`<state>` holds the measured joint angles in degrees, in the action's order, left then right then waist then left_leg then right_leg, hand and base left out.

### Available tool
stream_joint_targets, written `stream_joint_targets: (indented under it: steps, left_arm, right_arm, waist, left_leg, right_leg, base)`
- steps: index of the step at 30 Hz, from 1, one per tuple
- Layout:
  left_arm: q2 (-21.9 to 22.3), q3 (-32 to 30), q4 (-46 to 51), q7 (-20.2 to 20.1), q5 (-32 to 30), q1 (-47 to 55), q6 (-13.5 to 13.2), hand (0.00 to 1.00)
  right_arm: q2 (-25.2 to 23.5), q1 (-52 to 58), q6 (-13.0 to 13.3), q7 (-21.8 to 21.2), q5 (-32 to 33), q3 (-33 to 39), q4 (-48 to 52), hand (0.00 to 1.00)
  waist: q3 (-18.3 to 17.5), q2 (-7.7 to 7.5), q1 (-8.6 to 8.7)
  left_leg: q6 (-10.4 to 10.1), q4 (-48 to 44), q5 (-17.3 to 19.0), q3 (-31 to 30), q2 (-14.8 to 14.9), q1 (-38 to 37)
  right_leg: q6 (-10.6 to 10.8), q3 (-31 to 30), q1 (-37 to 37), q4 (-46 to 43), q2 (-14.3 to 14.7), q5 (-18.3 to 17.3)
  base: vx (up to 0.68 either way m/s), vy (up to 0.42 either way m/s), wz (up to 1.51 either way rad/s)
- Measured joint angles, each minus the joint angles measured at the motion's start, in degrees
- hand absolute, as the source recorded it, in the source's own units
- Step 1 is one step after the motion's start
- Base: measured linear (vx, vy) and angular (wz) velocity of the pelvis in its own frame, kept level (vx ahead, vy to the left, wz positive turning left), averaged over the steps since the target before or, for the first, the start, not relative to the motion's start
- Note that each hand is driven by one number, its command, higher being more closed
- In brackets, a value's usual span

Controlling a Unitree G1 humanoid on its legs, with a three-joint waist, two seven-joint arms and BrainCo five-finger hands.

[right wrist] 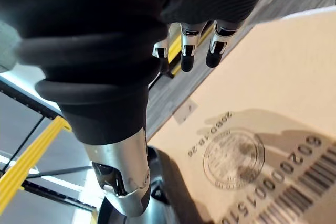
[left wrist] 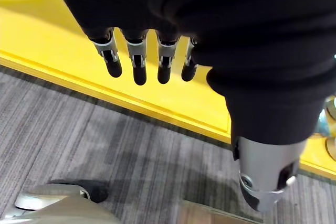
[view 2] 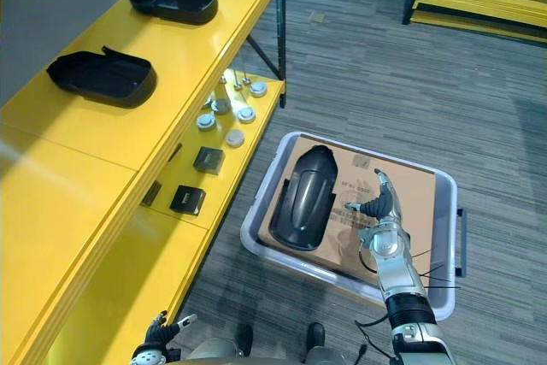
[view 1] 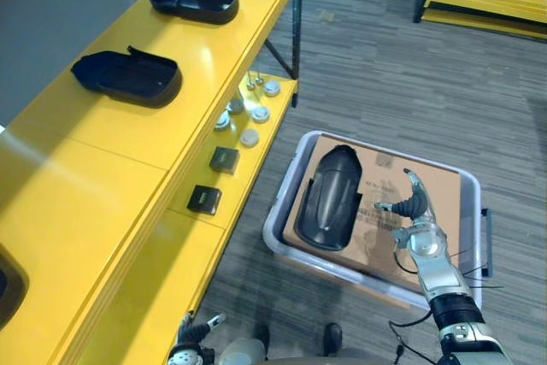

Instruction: Walk over and take plastic housings, then place them on the shelf

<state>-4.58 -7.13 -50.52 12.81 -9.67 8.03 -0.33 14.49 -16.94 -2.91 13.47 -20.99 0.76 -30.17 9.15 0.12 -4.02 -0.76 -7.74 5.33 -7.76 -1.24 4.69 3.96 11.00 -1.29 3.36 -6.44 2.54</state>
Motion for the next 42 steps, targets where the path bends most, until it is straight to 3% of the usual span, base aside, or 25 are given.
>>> stream_joint_targets:
  steps: [4, 8, 11, 20, 21, 28, 42]
  left_arm:
    - [-0.3, 0.0, 0.5, 0.2, 0.0, -0.2, -0.1, 0.0]
    - [-0.5, 0.0, 0.5, 1.4, 0.1, -0.3, 0.0, 0.0]
    - [-0.7, 0.0, 0.5, 2.0, 0.1, -0.5, 0.0, 0.0]
    - [-0.7, 0.1, 0.4, 3.4, 0.6, -1.0, 0.1, 0.0]
    - [-0.6, 0.1, 0.4, 3.7, 0.7, -1.6, 0.1, 0.0]
    - [-0.8, 0.1, 0.4, 3.8, 2.5, -3.4, 0.0, 0.0]
    - [-0.9, 0.1, 0.5, 3.6, 2.9, -4.3, 0.1, 0.0]
  right_arm:
    - [-2.4, -4.4, -0.6, 0.5, 0.0, -0.2, -5.2, 0.0]
    - [-4.9, -9.9, -2.9, 3.2, -0.6, 1.9, -10.9, 0.0]
    - [-5.6, -12.5, -4.1, 4.8, -1.3, 5.2, -15.5, 0.0]
    - [-7.6, -16.5, -6.5, 9.1, -1.4, 10.2, -19.1, 0.0]
    - [-7.6, -16.5, -6.5, 9.8, -1.0, 10.5, -19.1, 1.0]
    - [-7.8, -17.5, -6.2, 12.6, 1.5, 12.8, -18.7, 1.0]
    - [-9.0, -11.7, -6.1, 11.3, 5.2, 11.9, -11.9, 1.0]
  waist:
    - [1.8, -0.42, -0.08]
    - [4.0, -1.13, -0.31]
    - [4.7, -1.56, -1.64]
    - [5.8, -1.82, -2.55]
    - [6.1, -1.99, -3.08]
    - [7.1, -3.08, -3.0]
    - [7.5, -3.09, -2.99]
  left_leg:
    - [0.8, 1.4, -0.9, -0.8, -0.8, 1.1]
    - [0.7, 4.4, -2.5, -1.7, -0.9, 1.8]
    - [0.2, 5.8, -3.5, -1.8, -0.8, 2.5]
    - [-0.5, 8.4, -5.4, -2.5, -0.3, 2.9]
    - [-0.7, 9.0, -5.5, -2.5, -0.2, 2.6]
    - [-0.7, 9.5, -5.8, -1.9, 0.1, 2.4]
    - [-0.7, 9.7, -5.8, -1.5, 0.1, 1.1]
  right_leg:
    - [0.4, 0.6, -0.9, 1.0, -0.6, 1.5]
    - [0.2, 1.3, -2.3, 2.3, -0.6, 3.6]
    - [0.1, 1.3, -3.5, 2.3, -0.7, 4.1]
    - [-0.3, 1.5, -5.0, 2.3, 0.0, 4.6]
    - [-0.3, 1.3, -5.0, 2.3, 0.1, 4.6]
    - [-0.4, 0.8, -5.3, 2.2, 0.3, 4.5]
    - [-0.4, 0.0, -4.4, 2.3, 0.4, 4.5]
  base:
    - [-0.13, 0.053, 0.1]
    - [-0.17, 0.024, 0.1]
    - [-0.16, 0.009, 0.04]
    - [-0.03, 0.001, 0.01]
    - [0.04, -0.008, -0.05]
    - [0.05, -0.001, -0.04]
    - [0.01, 0.001, -0.03]
